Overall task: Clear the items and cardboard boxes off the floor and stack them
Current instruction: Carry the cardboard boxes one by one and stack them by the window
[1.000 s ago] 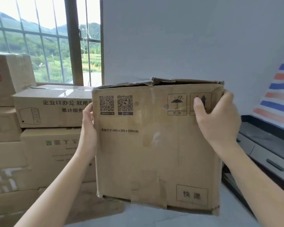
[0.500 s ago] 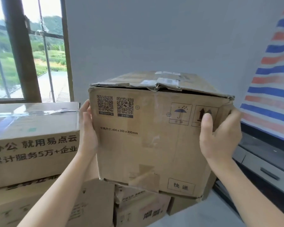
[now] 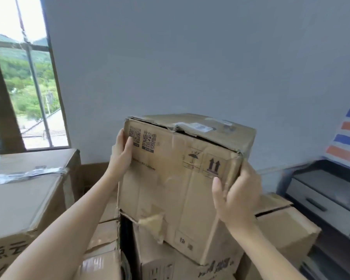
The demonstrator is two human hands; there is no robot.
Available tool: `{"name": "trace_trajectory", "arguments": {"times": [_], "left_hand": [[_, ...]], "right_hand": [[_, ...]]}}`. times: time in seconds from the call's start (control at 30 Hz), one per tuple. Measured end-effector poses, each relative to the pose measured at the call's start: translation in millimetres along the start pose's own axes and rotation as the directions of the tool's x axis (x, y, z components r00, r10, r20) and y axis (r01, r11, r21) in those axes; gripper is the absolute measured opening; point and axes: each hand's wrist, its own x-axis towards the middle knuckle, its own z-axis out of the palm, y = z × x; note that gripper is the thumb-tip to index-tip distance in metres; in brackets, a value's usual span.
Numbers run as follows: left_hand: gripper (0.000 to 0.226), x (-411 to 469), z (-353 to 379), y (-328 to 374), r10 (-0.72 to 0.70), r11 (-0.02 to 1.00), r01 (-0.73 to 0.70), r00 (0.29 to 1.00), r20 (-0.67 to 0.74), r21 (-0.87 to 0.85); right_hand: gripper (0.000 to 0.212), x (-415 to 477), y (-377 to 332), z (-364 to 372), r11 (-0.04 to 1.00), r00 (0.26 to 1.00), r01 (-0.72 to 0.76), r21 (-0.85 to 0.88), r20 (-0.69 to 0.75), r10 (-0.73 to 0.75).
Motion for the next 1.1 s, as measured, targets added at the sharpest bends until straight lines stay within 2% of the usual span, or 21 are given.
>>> {"name": "trace_trajectory", "arguments": {"times": [0.07, 0.1, 0.17, 0.23, 0.37, 0.43, 0.5, 0.57, 0.63, 0.73, 0.87, 1.0, 1.1], "left_hand": [[0.065, 23.3, 13.9, -27.4, -0.169, 0.95, 0.134, 0.98, 0.105, 0.283], [0.065, 31.9, 19.0, -36.3, -0.231, 0.935, 0.186, 0.965, 0.122, 0.303], [0.067, 42.4, 22.7, -47.4, -0.301, 0.933, 0.27, 0.947, 0.108, 0.236], [0.074, 48.5, 19.4, -49.0, -0.3, 0.946, 0.281, 0.948, 0.108, 0.161], [0.065, 48.7, 14.1, -51.5, -0.328, 0.943, 0.332, 0.937, 0.124, -0.013], [0.069, 46.1, 13.8, -49.8, -0.363, 0.918, 0.376, 0.925, 0.114, -0.126], [0.081, 40.8, 17.4, -45.3, -0.402, 0.889, 0.411, 0.912, 0.087, -0.201], [0.092, 31.7, 26.0, -41.6, -0.439, 0.876, 0.444, 0.896, 0.069, -0.186], [0.1, 23.5, 34.4, -38.1, -0.455, 0.863, 0.459, 0.888, 0.072, -0.21], [0.096, 23.2, 36.3, -44.4, -0.437, 0.849, 0.446, 0.894, 0.098, -0.282], [0.084, 10.1, 30.3, -62.1, -0.396, 0.829, 0.417, 0.908, 0.137, -0.372], [0.055, 19.6, 35.6, -61.0, -0.416, 0.796, 0.466, 0.885, 0.209, -0.386], [0.054, 27.0, 41.4, -53.5, -0.409, 0.801, 0.447, 0.894, 0.182, -0.397]], "right_hand": [[0.063, -25.5, 20.1, 39.6, 0.981, 0.982, 0.05, -0.189, 0.189, -0.014], [0.067, -39.7, 27.4, 56.7, 0.963, 0.965, 0.121, -0.241, 0.256, -0.057], [0.07, -60.2, 31.4, 79.7, 0.943, 0.949, 0.222, -0.248, 0.277, -0.151], [0.067, -64.3, 29.9, 93.8, 0.947, 0.968, 0.218, -0.236, 0.178, -0.179], [0.064, -63.5, 30.7, 98.9, 0.955, 0.961, 0.271, -0.122, 0.088, -0.262], [0.064, -57.0, 31.5, 92.9, 0.97, 0.967, 0.244, -0.021, 0.085, -0.242], [0.071, -40.3, 36.8, 87.6, 0.989, 0.987, 0.145, 0.005, 0.07, -0.145], [0.077, -17.9, 49.1, 83.7, 0.997, 0.987, 0.074, -0.034, 0.143, -0.069], [0.076, -1.7, 60.8, 82.0, 0.992, 0.956, 0.11, -0.055, 0.279, -0.09], [0.068, -7.3, 65.4, 79.4, 0.981, 0.934, 0.182, -0.07, 0.324, -0.15], [0.061, -52.6, 42.8, 77.0, 0.91, 0.875, 0.389, -0.141, 0.365, -0.317], [0.056, -55.5, 22.6, 86.8, 0.883, 0.888, 0.389, -0.265, 0.364, -0.282], [0.058, -46.9, 17.9, 94.0, 0.868, 0.864, 0.402, -0.292, 0.435, -0.254]]}}
